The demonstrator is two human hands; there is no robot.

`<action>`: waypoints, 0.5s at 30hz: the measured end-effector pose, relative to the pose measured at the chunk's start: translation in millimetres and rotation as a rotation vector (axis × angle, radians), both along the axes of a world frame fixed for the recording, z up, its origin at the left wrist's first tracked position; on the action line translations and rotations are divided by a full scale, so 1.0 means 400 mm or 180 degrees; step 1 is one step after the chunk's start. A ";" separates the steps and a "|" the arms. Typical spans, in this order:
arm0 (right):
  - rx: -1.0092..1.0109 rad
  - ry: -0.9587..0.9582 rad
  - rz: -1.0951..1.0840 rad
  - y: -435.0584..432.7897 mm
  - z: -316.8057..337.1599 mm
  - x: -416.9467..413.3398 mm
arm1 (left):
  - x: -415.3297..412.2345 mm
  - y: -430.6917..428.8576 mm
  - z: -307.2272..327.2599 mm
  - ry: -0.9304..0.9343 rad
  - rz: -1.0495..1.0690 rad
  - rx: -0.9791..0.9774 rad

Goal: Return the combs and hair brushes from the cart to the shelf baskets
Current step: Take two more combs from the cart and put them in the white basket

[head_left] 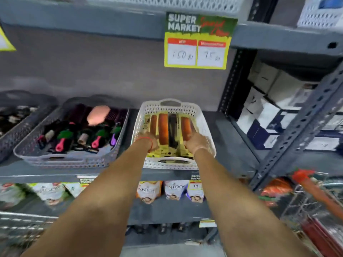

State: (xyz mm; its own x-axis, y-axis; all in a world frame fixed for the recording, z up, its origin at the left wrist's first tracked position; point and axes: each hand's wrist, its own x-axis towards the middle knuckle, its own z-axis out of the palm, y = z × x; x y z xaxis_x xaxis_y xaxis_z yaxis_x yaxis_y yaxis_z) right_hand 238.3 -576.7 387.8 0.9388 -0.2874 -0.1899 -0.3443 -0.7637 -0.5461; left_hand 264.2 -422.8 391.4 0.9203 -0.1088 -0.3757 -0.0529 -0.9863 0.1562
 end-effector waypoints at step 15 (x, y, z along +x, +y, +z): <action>0.1933 -0.2353 0.1321 0.755 0.067 -0.143 | -0.354 0.770 0.002 -0.2222 0.3410 -0.4007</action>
